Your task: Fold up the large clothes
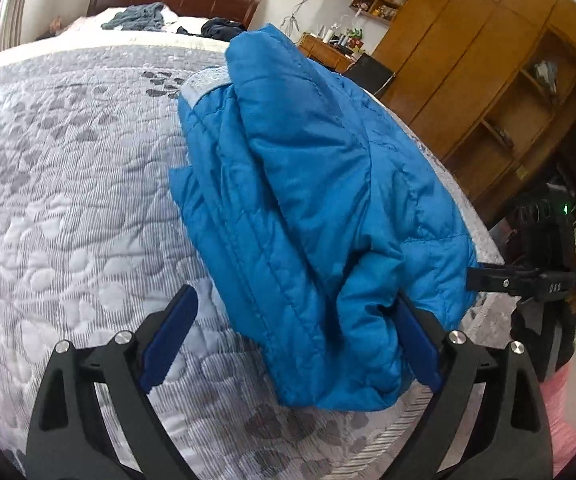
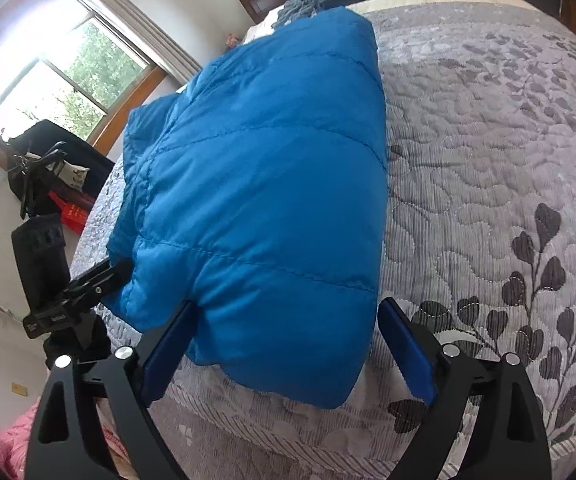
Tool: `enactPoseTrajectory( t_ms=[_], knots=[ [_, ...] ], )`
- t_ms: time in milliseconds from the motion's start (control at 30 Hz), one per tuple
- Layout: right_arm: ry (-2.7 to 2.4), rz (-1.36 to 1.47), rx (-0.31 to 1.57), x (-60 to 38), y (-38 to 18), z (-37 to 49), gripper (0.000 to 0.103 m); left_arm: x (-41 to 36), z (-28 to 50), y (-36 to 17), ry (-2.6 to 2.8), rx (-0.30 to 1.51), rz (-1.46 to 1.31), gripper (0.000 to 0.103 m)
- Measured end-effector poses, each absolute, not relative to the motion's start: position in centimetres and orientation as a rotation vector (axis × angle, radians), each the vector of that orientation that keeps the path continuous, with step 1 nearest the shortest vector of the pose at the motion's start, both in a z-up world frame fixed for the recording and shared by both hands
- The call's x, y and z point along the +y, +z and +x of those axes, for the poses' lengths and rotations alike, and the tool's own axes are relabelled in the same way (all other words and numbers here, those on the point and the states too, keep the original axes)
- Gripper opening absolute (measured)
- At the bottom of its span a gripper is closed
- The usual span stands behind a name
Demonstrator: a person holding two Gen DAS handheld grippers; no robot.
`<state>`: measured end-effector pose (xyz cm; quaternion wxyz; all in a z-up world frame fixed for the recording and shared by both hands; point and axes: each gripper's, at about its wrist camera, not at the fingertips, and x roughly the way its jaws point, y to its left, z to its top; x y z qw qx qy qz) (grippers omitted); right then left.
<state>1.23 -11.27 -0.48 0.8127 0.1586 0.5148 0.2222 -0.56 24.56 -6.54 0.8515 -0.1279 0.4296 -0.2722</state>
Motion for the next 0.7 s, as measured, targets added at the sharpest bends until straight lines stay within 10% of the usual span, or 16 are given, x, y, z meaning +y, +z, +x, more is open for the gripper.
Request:
enactPoseTrajectory(
  t_ms=[700],
  knots=[
    [0.206,0.065,0.834,-8.1,6.7,-5.4,0.099,22.5,-8.6,1.8,-0.409,0.753,-0.111,0.099]
  ],
)
